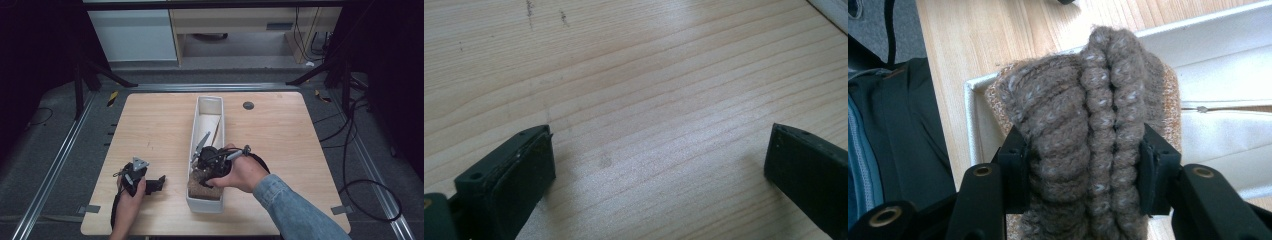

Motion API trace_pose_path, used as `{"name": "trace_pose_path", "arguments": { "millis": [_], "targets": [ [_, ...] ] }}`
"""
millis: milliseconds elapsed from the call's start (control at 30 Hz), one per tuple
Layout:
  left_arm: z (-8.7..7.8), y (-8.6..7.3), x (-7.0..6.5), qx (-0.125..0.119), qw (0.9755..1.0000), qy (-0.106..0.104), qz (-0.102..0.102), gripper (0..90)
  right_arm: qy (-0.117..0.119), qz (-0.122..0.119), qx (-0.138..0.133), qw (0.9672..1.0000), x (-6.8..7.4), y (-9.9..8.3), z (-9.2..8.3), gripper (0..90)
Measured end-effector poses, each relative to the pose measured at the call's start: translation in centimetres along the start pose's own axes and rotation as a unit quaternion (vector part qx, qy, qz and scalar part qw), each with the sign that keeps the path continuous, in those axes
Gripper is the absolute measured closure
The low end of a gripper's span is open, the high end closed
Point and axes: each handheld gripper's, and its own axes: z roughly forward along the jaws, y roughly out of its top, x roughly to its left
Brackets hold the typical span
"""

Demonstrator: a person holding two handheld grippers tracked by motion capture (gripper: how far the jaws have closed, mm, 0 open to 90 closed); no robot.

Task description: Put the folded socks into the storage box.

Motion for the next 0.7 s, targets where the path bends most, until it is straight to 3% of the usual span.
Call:
{"name": "trace_pose_path", "arguments": {
  "millis": [267, 400, 500, 700],
  "targets": [
    [0.0, 0.0, 0.0, 0.000, 1.0000, 0.000, 0.000, 0.0, -0.002, -0.005, -0.006, 1.0000, 0.1, -0.1, -0.2, 38.0],
    [0.0, 0.0, 0.0, 0.000, 1.0000, 0.000, 0.000, 0.0, -0.005, -0.012, -0.017, 0.9998, 0.1, -0.3, -0.7, 25.0],
    [0.0, 0.0, 0.0, 0.000, 1.0000, 0.000, 0.000, 0.0, -0.003, -0.013, -0.029, 0.9995, 0.2, -0.5, -1.5, 20.5],
    [0.0, 0.0, 0.0, 0.000, 1.0000, 0.000, 0.000, 0.0, -0.009, -0.015, -0.047, 0.9987, 0.4, -0.7, -3.5, 20.5]
  ]
}}
